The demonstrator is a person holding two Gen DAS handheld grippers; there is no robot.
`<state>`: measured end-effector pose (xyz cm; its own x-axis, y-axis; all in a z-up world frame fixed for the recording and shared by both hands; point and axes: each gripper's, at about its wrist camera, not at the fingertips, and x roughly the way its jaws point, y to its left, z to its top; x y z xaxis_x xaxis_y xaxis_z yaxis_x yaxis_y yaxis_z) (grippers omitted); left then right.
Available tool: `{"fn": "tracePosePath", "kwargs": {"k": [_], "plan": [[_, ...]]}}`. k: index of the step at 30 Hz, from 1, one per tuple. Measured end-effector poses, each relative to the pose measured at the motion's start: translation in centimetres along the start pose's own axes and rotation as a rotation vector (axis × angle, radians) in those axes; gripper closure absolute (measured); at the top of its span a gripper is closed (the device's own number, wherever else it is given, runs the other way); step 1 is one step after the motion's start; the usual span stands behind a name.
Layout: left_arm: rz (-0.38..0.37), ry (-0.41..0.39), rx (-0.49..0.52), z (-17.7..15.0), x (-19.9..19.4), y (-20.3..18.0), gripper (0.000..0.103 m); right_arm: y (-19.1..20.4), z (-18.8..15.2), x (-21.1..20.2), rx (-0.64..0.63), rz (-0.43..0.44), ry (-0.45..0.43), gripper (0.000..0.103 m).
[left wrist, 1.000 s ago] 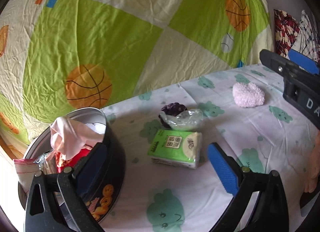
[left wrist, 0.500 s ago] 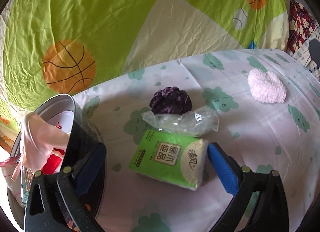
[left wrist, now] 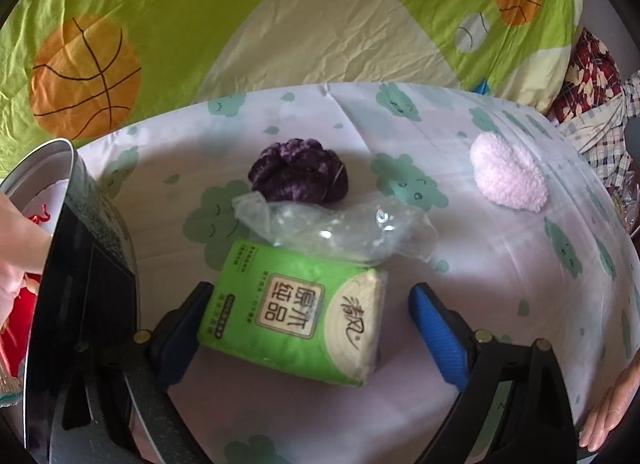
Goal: Organize soft objects
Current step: 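Grasp the green tissue pack with the left tool while the right tool grasps the clear plastic bag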
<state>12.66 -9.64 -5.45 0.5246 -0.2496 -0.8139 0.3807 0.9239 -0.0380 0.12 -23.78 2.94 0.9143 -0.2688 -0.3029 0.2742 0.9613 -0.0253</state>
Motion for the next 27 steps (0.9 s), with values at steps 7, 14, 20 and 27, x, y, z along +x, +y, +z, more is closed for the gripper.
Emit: {"fn": "tracePosePath", "kwargs": {"k": [7, 14, 20, 27], "plan": [[-0.033, -0.026, -0.066, -1.0, -1.0, 0.8, 0.027, -0.2, -0.1, 0.3, 0.009, 0.026, 0.019, 0.03], [-0.024, -0.021, -0.015, -3.0, -3.5, 0.4, 0.027, 0.2, -0.5, 1.2, 0.013, 0.134, 0.081, 0.03], [0.015, -0.18, 0.025, -3.0, -8.9, 2.4, 0.027, 2.0, -1.0, 1.3, -0.053, 0.196, 0.117, 0.03], [0.098, -0.336, -0.091, -1.8, -13.4, 7.6, 0.027, 3.6, -2.8, 4.1, 0.179, 0.428, 0.394, 0.03]]}}
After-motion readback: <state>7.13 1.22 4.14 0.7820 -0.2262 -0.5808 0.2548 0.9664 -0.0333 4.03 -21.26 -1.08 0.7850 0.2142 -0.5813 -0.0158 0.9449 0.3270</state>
